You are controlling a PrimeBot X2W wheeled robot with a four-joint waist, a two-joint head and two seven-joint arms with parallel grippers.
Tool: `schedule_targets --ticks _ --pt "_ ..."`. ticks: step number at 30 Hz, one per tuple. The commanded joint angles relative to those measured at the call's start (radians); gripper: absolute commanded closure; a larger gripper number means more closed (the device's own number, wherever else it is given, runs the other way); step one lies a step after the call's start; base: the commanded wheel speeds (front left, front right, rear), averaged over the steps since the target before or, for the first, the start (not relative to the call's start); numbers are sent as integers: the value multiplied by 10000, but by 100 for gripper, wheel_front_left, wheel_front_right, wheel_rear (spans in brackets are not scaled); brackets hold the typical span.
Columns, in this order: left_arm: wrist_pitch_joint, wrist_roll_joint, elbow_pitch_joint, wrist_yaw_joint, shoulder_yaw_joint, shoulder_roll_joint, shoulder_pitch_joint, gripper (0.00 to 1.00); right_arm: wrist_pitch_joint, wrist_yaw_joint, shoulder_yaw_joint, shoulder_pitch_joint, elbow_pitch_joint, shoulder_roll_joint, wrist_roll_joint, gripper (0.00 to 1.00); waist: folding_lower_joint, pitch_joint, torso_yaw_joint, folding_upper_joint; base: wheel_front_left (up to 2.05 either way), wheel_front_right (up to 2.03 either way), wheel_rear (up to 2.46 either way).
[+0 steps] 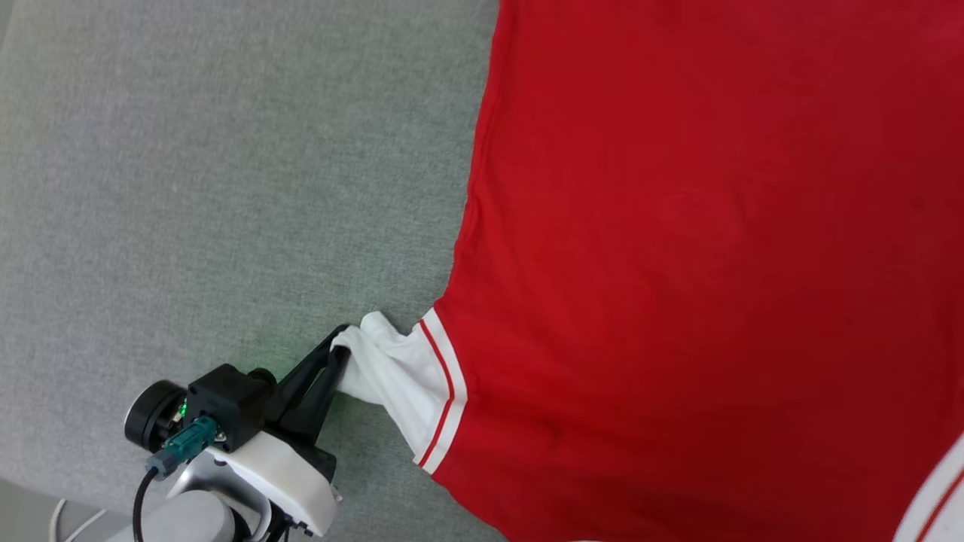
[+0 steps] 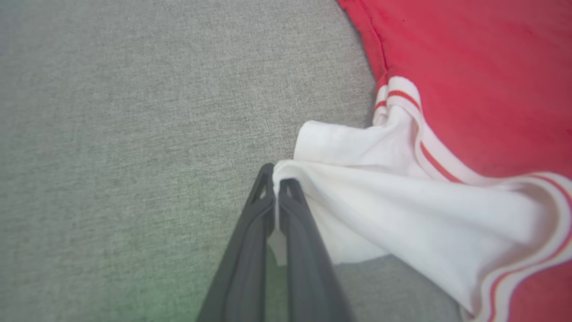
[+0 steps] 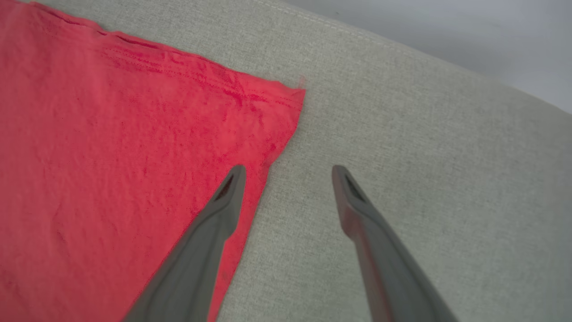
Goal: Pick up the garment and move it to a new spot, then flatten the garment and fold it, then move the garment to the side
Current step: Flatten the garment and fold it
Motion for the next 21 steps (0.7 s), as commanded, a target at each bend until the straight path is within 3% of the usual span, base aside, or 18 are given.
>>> schedule_targets --ticks 1,7,14,15,16,21 --pt "-21 99 -37 -57 99 -98 -163 100 150 -3 -69 -370 80 176 -228 0 -3 525 410 0 0 0 0" --pt "5 408 -53 -185 435 -498 -217 100 525 -3 -253 -759 573 875 -1010 0 -3 1050 668 0 0 0 0" --pt "23 678 147 -376 944 -982 132 100 455 -2 -197 887 1142 1217 -1373 0 -3 1292 671 0 0 0 0" --pt "25 701 165 -400 988 -1025 164 100 392 -2 -238 877 1104 1175 -1401 55 -3 1280 662 0 0 0 0" --pt "25 726 199 -425 1032 -1047 194 100 308 -2 -254 791 1050 1134 -1445 100 -3 1244 647 0 0 0 0" --pt "17 779 332 -501 1355 -1157 526 100 -284 -3 -168 9 741 1066 -1447 100 -3 798 481 0 0 0 0"
